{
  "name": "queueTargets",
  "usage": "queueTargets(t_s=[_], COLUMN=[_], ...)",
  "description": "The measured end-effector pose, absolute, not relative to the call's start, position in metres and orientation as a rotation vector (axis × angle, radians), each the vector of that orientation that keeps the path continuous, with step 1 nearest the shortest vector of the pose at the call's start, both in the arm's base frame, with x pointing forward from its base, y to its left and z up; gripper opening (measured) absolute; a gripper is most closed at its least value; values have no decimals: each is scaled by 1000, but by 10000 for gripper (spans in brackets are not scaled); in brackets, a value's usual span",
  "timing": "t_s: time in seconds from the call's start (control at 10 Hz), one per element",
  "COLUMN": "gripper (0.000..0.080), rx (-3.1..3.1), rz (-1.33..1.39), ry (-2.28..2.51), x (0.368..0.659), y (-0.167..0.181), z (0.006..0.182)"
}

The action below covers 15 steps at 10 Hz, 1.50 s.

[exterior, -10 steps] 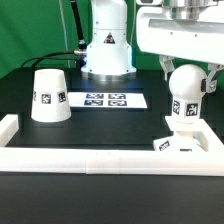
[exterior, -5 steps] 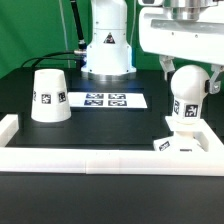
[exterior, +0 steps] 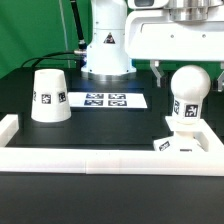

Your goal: Assemble lamp

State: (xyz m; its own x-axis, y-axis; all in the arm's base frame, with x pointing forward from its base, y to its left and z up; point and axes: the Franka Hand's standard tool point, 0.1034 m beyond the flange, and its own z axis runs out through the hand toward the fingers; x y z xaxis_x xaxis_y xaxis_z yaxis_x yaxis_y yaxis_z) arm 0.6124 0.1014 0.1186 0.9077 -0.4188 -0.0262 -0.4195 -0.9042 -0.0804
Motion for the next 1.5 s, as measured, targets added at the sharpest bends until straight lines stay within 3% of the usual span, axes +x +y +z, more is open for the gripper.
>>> queueTargets(t_s=[1.5], gripper=[698], rx=[-2908], rz=[-24], ry=[-1181], x=[612], y=[104], z=[118])
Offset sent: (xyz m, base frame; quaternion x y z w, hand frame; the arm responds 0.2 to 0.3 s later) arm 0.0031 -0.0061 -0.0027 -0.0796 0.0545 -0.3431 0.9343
